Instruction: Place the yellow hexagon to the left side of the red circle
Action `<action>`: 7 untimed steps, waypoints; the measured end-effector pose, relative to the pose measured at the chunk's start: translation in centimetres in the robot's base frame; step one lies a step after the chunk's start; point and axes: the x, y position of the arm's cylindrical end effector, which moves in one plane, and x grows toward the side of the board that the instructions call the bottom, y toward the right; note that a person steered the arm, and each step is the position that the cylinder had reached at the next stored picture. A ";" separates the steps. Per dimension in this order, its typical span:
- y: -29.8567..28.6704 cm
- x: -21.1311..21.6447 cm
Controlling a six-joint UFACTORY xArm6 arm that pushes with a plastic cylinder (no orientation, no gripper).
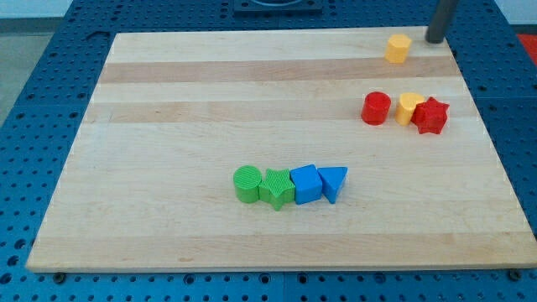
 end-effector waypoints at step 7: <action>-15.1 -0.9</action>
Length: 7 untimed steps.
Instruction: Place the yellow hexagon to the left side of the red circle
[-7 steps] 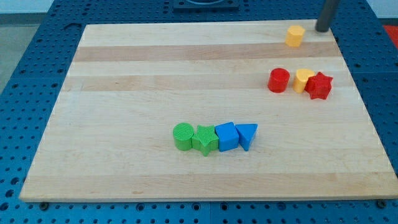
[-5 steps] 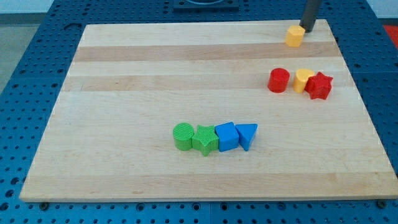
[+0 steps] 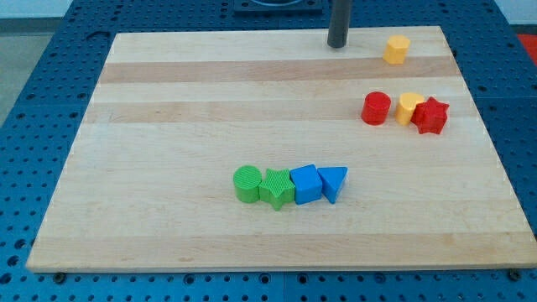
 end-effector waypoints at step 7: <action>-1.7 7.5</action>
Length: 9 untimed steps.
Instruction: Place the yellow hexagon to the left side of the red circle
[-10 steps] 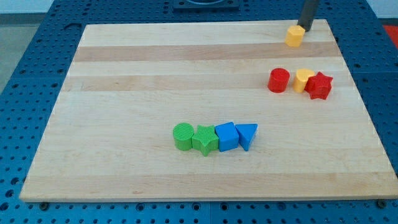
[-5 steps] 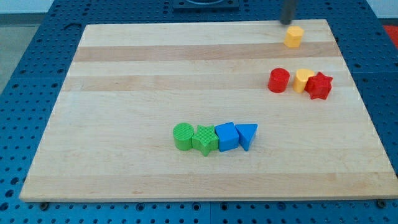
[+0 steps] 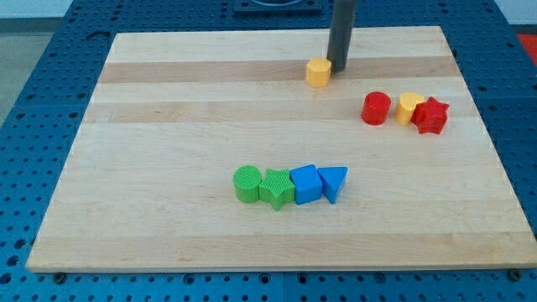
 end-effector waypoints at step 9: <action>-4.2 6.0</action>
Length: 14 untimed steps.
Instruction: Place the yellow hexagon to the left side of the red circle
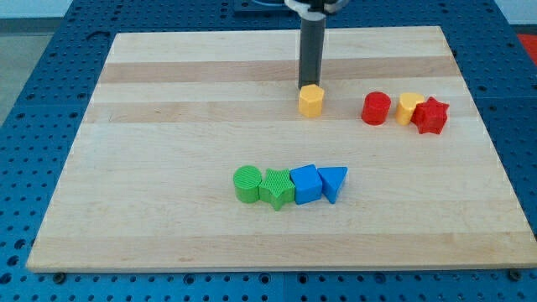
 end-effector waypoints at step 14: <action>1.8 5.3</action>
